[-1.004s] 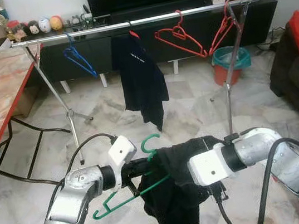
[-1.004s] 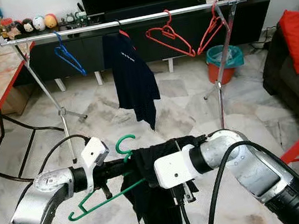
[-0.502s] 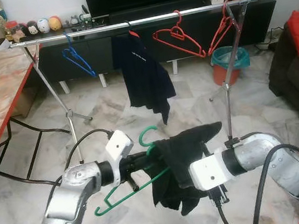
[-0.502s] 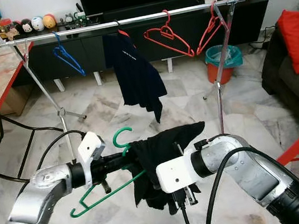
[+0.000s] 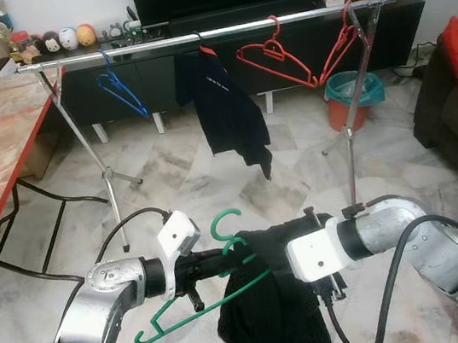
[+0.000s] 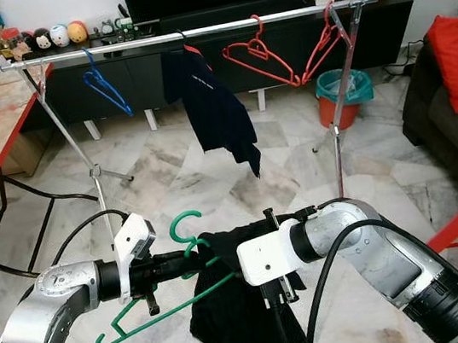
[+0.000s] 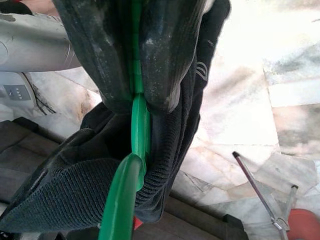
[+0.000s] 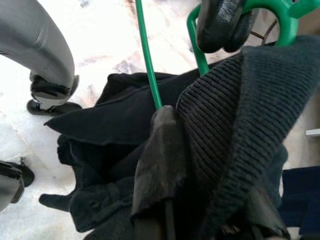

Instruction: Hang hanger

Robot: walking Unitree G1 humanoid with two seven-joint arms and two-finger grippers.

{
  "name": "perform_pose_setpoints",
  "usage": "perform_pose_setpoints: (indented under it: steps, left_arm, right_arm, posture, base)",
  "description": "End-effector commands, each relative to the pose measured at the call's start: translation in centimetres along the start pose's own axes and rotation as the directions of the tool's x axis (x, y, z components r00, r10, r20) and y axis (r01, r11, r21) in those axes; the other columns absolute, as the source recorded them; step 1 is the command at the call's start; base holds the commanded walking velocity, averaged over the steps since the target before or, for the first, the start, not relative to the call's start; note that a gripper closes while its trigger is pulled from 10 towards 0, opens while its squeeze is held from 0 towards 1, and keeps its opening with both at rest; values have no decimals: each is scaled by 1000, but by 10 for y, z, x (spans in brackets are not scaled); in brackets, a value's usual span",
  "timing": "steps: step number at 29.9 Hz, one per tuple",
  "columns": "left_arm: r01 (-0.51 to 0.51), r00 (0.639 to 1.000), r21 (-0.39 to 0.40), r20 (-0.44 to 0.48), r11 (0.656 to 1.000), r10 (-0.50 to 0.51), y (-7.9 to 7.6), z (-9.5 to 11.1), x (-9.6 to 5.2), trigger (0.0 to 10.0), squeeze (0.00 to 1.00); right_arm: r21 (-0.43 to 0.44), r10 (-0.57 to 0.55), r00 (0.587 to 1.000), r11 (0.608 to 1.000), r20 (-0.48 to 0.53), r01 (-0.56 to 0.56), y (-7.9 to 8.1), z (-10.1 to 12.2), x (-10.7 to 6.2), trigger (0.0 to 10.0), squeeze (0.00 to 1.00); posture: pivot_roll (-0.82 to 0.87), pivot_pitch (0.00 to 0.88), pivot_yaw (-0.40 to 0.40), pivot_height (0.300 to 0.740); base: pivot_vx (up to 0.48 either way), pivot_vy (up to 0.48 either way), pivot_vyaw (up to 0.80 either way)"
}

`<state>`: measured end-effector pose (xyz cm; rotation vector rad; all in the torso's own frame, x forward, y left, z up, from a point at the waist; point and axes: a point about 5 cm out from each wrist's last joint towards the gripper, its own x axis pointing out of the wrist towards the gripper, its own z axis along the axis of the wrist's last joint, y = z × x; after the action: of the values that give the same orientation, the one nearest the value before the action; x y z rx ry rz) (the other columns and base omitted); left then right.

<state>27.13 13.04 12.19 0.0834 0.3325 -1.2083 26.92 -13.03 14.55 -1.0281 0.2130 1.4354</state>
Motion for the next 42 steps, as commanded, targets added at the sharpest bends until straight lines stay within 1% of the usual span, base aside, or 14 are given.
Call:
perform_pose_setpoints:
  steps: [1, 5, 10, 15, 16, 18, 19, 21, 23, 26, 28, 29, 31, 42]
  left_arm:
    - [34, 999, 13, 34, 999, -34, -5, 8, 2, 10000, 0]
    - [47, 998, 10, 39, 999, -47, -6, 9, 3, 10000, 0]
    - [57, 998, 6, 42, 998, -57, -8, 10, 3, 10000, 0]
    - [54, 998, 7, 44, 999, -54, -8, 10, 3, 10000, 0]
    - [52, 998, 7, 45, 999, -52, -8, 10, 3, 10000, 0]
    - [39, 998, 6, 51, 999, -39, -6, 11, 3, 10000, 0]
    - [37, 998, 7, 54, 999, -37, -6, 11, 3, 10000, 0]
    - [28, 998, 6, 61, 1000, -28, -5, 12, 3, 10000, 0]
    - [25, 998, 7, 64, 1000, -26, -5, 13, 3, 10000, 0]
    - [15, 997, 7, 71, 1000, -16, -4, 14, 3, 10000, 0]
    - [12, 997, 7, 73, 1000, -13, -3, 14, 3, 10000, 0]
    - [9, 997, 7, 76, 1000, -9, -3, 14, 4, 10000, 0]
    - [7, 997, 7, 78, 1000, -8, -3, 14, 4, 10000, 0]
    - [-36, 994, 12, 103, 999, 35, 1, 17, 6, 10000, 0]
  right_arm:
    - [-28, 20, 999, 999, 35, -19, 0, 7, -1, 10000, 0]
    - [-43, 39, 999, 998, 28, -38, 1, 7, -1, 10000, 0]
    - [-49, 58, 996, 997, 70, -54, 3, 13, 0, 10000, 0]
    - [-49, 68, 996, 997, 63, -65, 3, 12, 1, 10000, 0]
    - [-50, 68, 996, 997, 63, -65, 3, 12, 1, 10000, 145]
    - [-49, 69, 996, 997, 64, -66, 3, 12, 1, 10000, 576]
    - [-49, 69, 996, 997, 63, -66, 3, 12, 1, 10000, 655]
    - [-48, 75, 995, 996, 63, -72, 4, 11, 1, 10000, 757]
    - [-48, 77, 995, 996, 63, -74, 4, 11, 1, 10000, 769]
    - [-47, 83, 995, 996, 59, -80, 5, 11, 0, 10000, 886]
    - [-47, 84, 995, 996, 57, -81, 5, 11, 0, 10000, 886]
    - [-47, 85, 995, 996, 58, -82, 5, 11, 0, 10000, 965]
    - [-47, 85, 995, 995, 58, -83, 6, 11, 0, 10000, 988]
    - [-50, 106, 993, 993, 48, -103, 12, 14, 2, 10000, 1000]
  posture:
    - [-64, 0, 49, 740]
    - [-64, 0, 49, 740]
    - [-65, 0, 47, 740]
    - [-64, 0, 47, 740]
    - [-64, 0, 47, 740]
    - [-64, 0, 47, 740]
    - [-64, 0, 47, 740]
    - [-65, 0, 45, 740]
    - [-66, 0, 44, 740]
    - [-67, 0, 44, 740]
    - [-67, 0, 44, 740]
    - [-67, 0, 44, 740]
    - [-68, 0, 42, 740]
    - [-73, 0, 40, 740]
  base:
    - [0, 0, 0]
    - [0, 0, 0]
    - [0, 0, 0]
    - [0, 0, 0]
    - [0, 0, 0]
    - [0, 0, 0]
    - [0, 0, 0]
    - [0, 0, 0]
    - [0, 0, 0]
    - [0, 0, 0]
    - [0, 0, 0]
    - [0, 0, 0]
    - [0, 0, 0]
    - [0, 0, 0]
